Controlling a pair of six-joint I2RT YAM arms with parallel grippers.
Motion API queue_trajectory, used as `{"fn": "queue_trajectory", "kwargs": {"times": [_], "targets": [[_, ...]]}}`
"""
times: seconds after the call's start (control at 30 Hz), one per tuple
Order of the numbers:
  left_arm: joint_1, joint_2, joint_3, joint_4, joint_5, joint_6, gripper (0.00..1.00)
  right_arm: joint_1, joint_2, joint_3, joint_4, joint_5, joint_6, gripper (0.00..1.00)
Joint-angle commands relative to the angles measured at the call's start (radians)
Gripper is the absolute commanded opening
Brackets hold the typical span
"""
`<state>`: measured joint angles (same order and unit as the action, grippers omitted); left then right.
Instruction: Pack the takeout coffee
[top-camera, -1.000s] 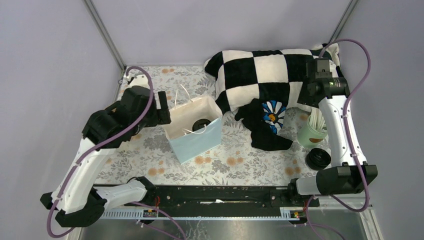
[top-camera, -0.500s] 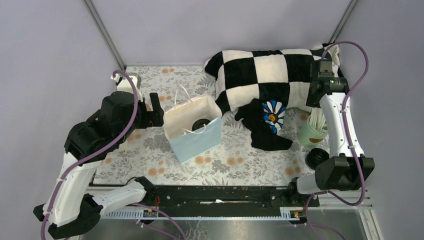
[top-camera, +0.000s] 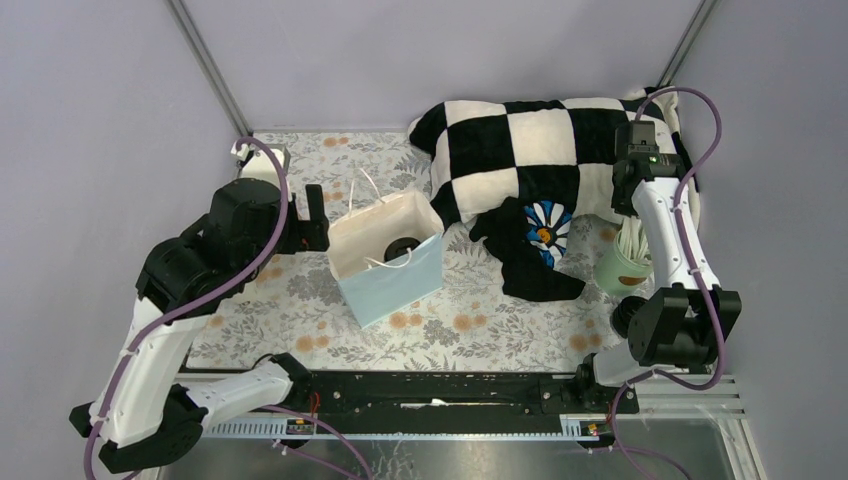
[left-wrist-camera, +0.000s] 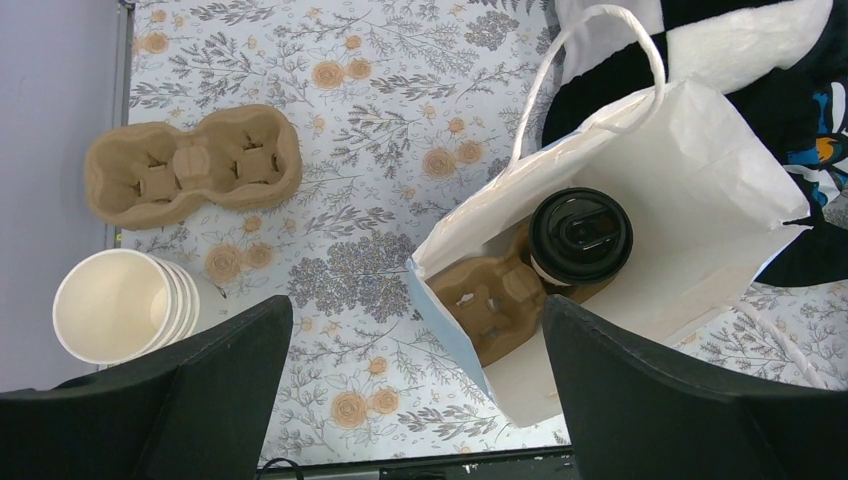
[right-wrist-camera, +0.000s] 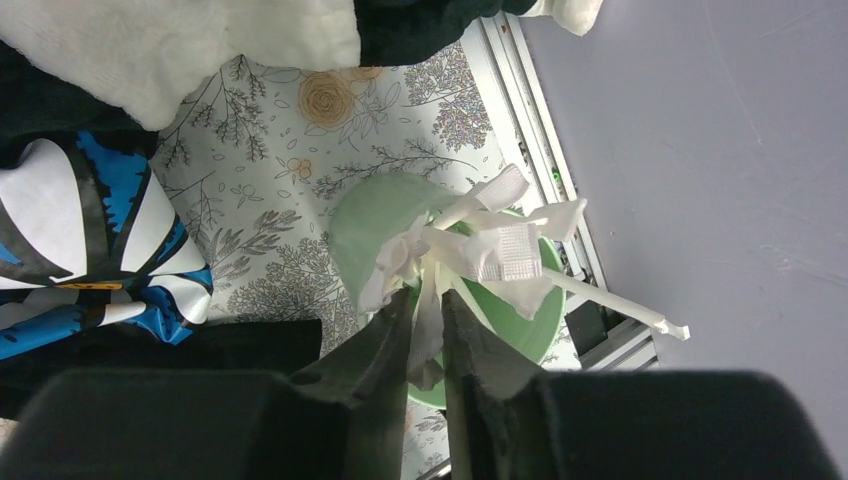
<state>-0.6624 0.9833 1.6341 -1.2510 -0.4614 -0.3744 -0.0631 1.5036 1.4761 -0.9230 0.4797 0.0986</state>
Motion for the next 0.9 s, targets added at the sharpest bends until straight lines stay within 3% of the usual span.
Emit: {"fn": "queue_trajectory", "kwargs": {"times": [0.0,0.17,0.47,0.67,0.87], "targets": [[0.001,0.001,0.028,0.05,-0.022,0.019,0.99,-0.006,-0.004,0.016,-0.007,0.041,0.012,0.2],[0.0,0.008,0.03,0.051,-0.012,0.019,0.99,-0.006,-0.044,0.057,-0.049,0.058,-0.01,0.04],[0.0,0.022,0.049,0.056,0.005,0.017,0.99,-0.006,-0.113,0.269,-0.294,-0.025,0.044,0.01],[0.0,0.033,0.066,0.053,0.007,0.012,0.99,-0.006,-0.063,0.6,-0.506,-0.118,0.067,0.0],[0.0,0.034,0.081,0.041,0.007,-0.005,0.99,-0.006,-0.086,0.666,-0.536,-0.201,0.069,0.0]]}}
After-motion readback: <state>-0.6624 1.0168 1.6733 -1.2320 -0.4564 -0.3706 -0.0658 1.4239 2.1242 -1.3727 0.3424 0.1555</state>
